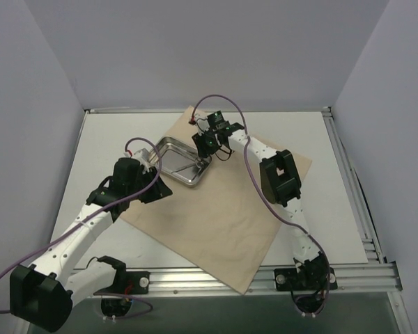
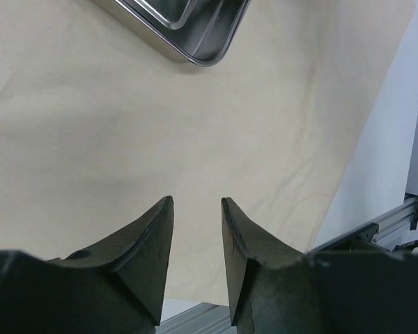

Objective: Open and lay out the surgical kit
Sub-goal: Pick up the container from the surgical kit.

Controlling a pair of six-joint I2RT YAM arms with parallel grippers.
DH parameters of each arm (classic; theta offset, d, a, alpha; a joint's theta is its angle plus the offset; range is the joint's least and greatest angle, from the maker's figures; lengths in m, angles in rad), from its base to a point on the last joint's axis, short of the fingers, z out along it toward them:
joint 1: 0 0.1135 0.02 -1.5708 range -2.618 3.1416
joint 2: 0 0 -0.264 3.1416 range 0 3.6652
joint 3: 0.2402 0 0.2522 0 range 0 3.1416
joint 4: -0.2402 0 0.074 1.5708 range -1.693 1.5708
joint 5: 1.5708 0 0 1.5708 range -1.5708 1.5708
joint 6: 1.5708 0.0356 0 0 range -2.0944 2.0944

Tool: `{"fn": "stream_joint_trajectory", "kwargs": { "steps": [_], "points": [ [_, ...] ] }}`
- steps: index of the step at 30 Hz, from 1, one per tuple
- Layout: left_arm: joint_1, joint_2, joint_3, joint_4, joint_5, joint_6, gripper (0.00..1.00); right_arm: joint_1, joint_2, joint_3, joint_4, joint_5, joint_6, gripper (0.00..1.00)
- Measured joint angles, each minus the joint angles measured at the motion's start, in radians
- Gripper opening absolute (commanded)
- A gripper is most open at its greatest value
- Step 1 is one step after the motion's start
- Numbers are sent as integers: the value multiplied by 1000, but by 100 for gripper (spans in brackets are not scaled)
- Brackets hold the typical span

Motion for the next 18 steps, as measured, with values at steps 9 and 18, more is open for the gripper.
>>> {"fn": "stream_joint_trajectory", "kwargs": {
  "steps": [9,18],
  "points": [
    [0,0,-6,2,8,3,43,1,35,39,0,-11,-40,26],
    [0,0,-17,3,16,3,43,2,42,50,-6,-43,-105,6]
  ]
}}
